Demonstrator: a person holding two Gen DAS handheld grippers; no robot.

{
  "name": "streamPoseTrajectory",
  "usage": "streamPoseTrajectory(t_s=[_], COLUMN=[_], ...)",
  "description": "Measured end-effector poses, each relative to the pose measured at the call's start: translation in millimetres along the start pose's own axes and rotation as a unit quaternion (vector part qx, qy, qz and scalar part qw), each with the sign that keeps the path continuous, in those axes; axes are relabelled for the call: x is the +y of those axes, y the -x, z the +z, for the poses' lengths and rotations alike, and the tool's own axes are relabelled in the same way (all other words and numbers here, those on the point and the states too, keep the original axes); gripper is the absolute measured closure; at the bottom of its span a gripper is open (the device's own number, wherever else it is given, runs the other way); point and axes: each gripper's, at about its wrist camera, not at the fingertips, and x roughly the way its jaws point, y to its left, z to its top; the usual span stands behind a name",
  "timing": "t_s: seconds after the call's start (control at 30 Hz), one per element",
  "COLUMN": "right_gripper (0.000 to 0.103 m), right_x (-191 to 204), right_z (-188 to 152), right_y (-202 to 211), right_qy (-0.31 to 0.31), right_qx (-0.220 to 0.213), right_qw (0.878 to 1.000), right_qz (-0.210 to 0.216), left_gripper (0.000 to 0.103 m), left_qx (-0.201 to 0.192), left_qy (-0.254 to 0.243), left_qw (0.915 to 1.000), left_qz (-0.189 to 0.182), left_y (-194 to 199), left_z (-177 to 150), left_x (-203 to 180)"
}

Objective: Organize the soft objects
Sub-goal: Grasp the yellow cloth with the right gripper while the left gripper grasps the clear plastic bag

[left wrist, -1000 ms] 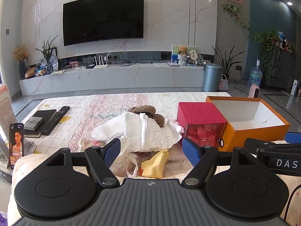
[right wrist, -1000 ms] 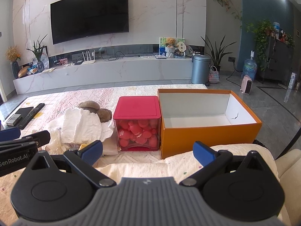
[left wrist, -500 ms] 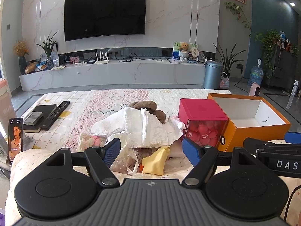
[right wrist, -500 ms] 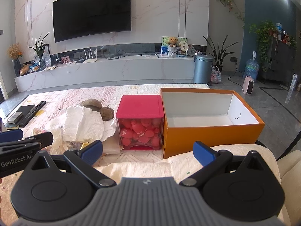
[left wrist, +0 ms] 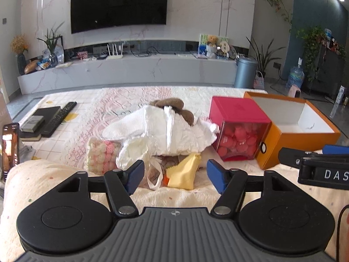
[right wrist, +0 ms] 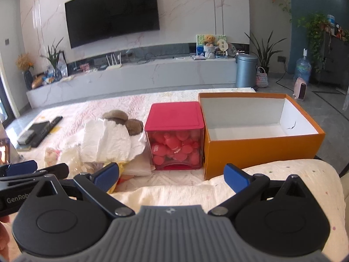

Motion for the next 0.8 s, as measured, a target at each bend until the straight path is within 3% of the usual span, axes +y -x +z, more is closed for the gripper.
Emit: streamPoseTrajectory(t_s=[0.07,0.13,0.3,0.6,0.8], right_gripper=[0.007,0.023,0.038,0.038,0.034], right_x=[1.5,2.4,13.3,49.3,61.0], right_z=[-1.1,-1.5,-3.7,3.4,7.9], right_y=[-8.8,-18.8,-43.6,-95.9,-133.7], right_qy=[0.009,0.014,0.036,0.038,-0.004], right_qx=[0.011,0.028,0.062,0.118,0.155], right_qw=[1.0,0.999,0.996,0.984,0.976], right_qz=[0.01,0.027,0.056,0.128,0.154], left_gripper=[0.038,0.038,0.038,0.034,0.028], left_qx=[0.022,0.038,0.052,0.094,0.097], left_qy=[0.002,0.005,-0.01,-0.021,-0.023], left_qw=[0.9997,0.9991,0.9986,0.9952,0.9943], left_qz=[-0.013,-0.02,0.007,0.018,0.037], left_y=[-9.6,-17.1,-29.8,-65.5,-86.1], left_z=[-3.5,-5.6,-3.1,10.1,13.2], left_x=[5.3,9.9,21.6,44.8,57.7])
